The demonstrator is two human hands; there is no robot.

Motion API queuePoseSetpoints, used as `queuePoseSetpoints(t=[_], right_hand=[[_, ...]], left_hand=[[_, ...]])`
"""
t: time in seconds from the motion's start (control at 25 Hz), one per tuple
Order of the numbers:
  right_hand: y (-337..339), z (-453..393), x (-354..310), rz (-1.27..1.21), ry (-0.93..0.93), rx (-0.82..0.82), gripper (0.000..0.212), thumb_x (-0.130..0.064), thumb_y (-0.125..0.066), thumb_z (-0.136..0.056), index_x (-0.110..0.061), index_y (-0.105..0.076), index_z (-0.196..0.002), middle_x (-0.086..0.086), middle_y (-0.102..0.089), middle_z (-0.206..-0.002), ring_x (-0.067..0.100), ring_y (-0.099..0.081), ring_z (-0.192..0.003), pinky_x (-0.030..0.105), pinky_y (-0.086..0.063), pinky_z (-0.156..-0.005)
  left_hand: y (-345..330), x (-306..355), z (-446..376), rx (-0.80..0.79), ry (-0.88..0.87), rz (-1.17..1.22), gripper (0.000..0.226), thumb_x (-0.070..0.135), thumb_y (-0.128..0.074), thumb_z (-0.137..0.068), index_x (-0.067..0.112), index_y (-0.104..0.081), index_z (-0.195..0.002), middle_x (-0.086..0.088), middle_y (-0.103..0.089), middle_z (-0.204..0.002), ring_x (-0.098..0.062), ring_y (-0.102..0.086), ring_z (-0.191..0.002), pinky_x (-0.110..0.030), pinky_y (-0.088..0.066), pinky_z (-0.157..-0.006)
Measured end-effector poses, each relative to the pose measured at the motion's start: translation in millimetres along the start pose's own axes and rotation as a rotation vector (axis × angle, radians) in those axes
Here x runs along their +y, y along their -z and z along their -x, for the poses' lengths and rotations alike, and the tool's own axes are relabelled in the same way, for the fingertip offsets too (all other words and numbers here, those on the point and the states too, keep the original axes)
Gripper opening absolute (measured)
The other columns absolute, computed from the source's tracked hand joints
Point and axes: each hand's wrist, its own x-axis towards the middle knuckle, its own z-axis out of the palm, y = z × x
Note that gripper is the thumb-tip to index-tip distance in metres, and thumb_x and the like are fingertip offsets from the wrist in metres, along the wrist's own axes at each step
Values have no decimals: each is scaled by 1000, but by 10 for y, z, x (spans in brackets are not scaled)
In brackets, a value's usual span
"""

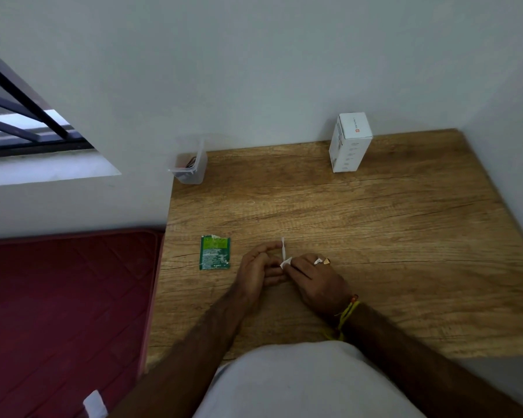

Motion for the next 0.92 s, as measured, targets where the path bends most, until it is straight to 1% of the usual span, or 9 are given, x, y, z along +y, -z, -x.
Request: queuePoseSetpoints(t=[0.16,0.24,0.4,0.48,0.56,0.64,0.68,0.8,0.92], right_hand=[[-22,9,-45,22,21,4,28,-14,-50,-99,0,-68,-114,11,-67,-108,25,-59,-93,39,-49,-80],[-14,4,-38,2,1,19,28,-14,-46,-102,-1,-69,-112,10,-67,-104,25,-59,-88,39,-50,-77],[7,8,-59,-22,3,-10,23,-14,-53,-98,-4,-70,-109,9,-66,-103,24,-58,-84,38,-49,-73],[41,19,-57,-124,-111,59,21,-7,-60,-91,-3,-71,-108,10,-66,-103,24,-60,-88,37,-50,-76],[82,-23,-73,-273,-394,219,22,0,-61,-88,-2,-72,-107,9,-65,-103,21,-61,-94,32,-51,-82],[90,-140,-68,-360,-650,346,22,4,-62,-88,-4,-73,-106,4,-64,-101,15,-61,-95,29,-52,-82],[80,-202,-59,-391,-717,373,22,4,-63,-88,-6,-73,-105,2,-64,-100,12,-61,-93,28,-53,-80],[5,-302,-79,-484,-729,306,19,2,-66,-87,-10,-73,-101,-2,-65,-94,7,-61,-88,29,-54,-75],[-43,-276,-136,-481,-699,237,19,-1,-65,-87,-12,-73,-101,-3,-65,-94,7,-60,-88,32,-54,-76]], left_hand=[[-34,18,-18,43,10,-25,27,4,-49,-97,13,-69,-113,-13,-73,-92,-25,-73,-77,-41,-62,-74],[-64,32,-13,60,-16,-45,17,8,-60,-96,10,-67,-111,-9,-70,-87,-21,-70,-72,-37,-62,-67],[-122,76,-11,124,-55,-79,24,6,-74,-87,5,-63,-108,-5,-71,-79,-15,-67,-61,-29,-57,-52],[-141,73,-21,139,-44,-11,28,6,-75,-87,4,-61,-111,-8,-74,-84,-18,-70,-62,-33,-59,-55],[-140,64,-27,148,-37,43,30,7,-75,-86,7,-61,-113,-12,-76,-93,-25,-75,-71,-35,-61,-58],[-137,29,-10,144,-61,19,27,6,-73,-87,8,-63,-112,-15,-76,-95,-26,-76,-76,-30,-58,-52],[-144,8,6,128,-77,-1,24,4,-72,-88,7,-64,-111,-16,-76,-93,-25,-76,-76,-26,-56,-51],[-147,-74,30,71,-126,-34,19,2,-68,-90,3,-67,-109,-18,-76,-93,-23,-74,-76,-24,-58,-58],[-112,-130,12,81,-188,-150,19,0,-65,-93,3,-70,-111,-18,-76,-94,-23,-72,-75,-25,-60,-63]])
